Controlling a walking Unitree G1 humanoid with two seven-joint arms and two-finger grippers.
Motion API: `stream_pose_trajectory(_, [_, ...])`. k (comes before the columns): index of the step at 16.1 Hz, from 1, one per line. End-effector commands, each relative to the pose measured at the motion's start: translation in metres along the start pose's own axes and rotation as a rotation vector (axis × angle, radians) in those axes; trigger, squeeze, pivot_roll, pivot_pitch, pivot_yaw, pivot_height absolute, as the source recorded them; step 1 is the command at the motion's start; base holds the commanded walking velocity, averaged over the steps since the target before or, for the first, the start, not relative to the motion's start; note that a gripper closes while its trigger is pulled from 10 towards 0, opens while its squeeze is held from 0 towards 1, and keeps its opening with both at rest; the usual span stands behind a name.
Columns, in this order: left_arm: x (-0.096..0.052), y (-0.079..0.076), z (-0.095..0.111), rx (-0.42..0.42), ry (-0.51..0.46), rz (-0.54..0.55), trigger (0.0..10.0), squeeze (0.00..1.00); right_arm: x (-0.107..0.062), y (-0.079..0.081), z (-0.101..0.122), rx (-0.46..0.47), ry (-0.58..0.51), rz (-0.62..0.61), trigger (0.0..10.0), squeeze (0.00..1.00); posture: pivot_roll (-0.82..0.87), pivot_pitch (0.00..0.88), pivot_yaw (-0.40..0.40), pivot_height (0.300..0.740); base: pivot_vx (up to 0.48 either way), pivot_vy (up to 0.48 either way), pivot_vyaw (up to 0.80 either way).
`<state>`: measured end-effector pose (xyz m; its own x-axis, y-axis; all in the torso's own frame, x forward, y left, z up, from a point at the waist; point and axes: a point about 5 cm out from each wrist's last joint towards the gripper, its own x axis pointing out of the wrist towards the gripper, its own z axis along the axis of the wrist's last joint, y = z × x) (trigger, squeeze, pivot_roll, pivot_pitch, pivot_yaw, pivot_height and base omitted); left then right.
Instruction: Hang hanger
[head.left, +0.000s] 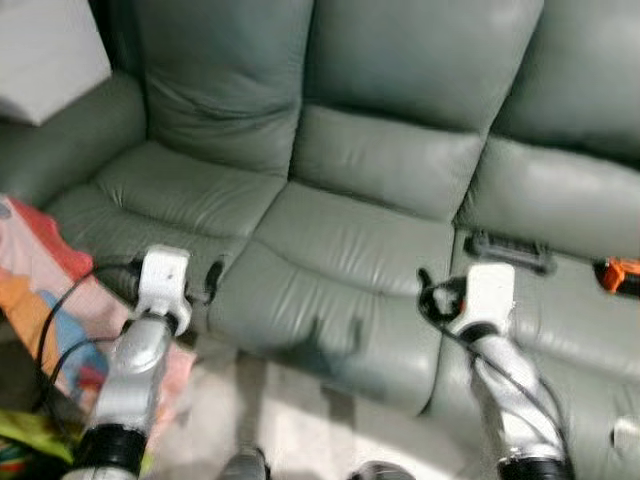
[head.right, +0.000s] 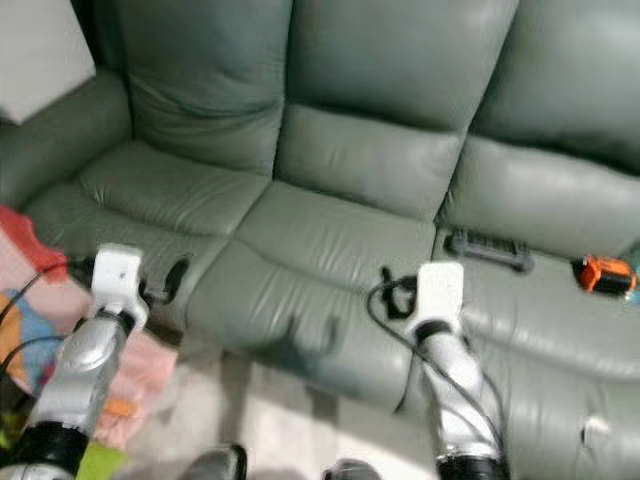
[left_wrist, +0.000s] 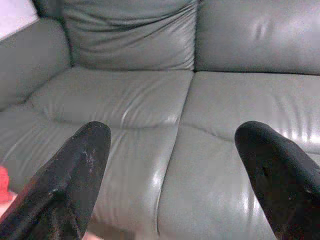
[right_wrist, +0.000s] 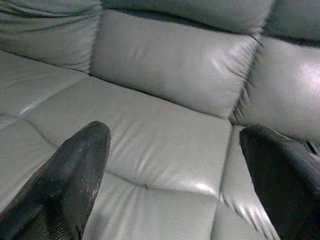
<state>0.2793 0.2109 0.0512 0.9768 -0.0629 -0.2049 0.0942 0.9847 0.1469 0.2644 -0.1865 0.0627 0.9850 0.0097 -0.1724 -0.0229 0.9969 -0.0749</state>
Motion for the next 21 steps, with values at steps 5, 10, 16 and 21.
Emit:
stream_pose_trajectory(5, [0.005,0.007,0.016,0.027,-0.061,0.022,10.0,0.0,0.008,0.004,0.013,-0.021,-0.07,0.021,10.0,0.0,-0.01,0.03,0.033,0.74,0.0,0.0,0.78])
stream_pose_trajectory(10, [-0.004,0.003,0.005,0.01,-0.04,0.037,10.0,0.0,0.003,-0.005,0.013,-0.03,-0.084,0.013,10.0,0.0,-0.02,0.031,0.012,0.74,0.0,0.0,0.78])
stream_pose_trajectory(16, [-0.007,0.0,0.002,0.033,-0.037,0.043,10.0,0.0,0.002,-0.002,0.018,-0.055,-0.096,0.041,10.0,0.0,-0.03,0.053,0.013,0.74,0.0,0.0,0.78])
stream_pose_trajectory(21, [-0.019,0.012,-0.003,0.081,-0.03,0.131,10.0,0.0,-0.004,-0.007,0.017,-0.05,-0.065,0.057,10.0,0.0,0.01,0.062,-0.031,0.74,0.0,0.0,0.79])
